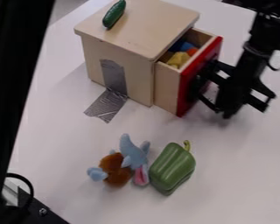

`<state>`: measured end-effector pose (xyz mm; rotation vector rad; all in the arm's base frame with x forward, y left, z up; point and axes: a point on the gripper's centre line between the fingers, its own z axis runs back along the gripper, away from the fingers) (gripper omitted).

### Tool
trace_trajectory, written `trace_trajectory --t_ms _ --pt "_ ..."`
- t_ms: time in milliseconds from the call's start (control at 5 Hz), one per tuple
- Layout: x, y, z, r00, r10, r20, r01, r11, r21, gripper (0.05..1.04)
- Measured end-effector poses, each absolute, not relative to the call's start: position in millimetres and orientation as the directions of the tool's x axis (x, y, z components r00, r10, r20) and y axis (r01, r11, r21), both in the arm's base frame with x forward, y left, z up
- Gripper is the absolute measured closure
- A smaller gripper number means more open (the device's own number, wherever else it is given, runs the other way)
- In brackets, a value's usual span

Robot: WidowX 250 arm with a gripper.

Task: Close the drawer

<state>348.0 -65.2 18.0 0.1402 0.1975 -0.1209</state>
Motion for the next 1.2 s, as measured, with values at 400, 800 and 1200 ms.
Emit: trace_trajectory --t_ms 400,800,1200 --pt "346 -22 18 0.976 0.015 -0.216 0.009 0.994 0.111 0.961" --pt "362 -37 33 0.983 -0.053 -0.176 0.061 0.997 0.044 0.734" --pt "403 -74 106 0.983 -0.181 0.037 0.177 0.981 0.084 0.133"
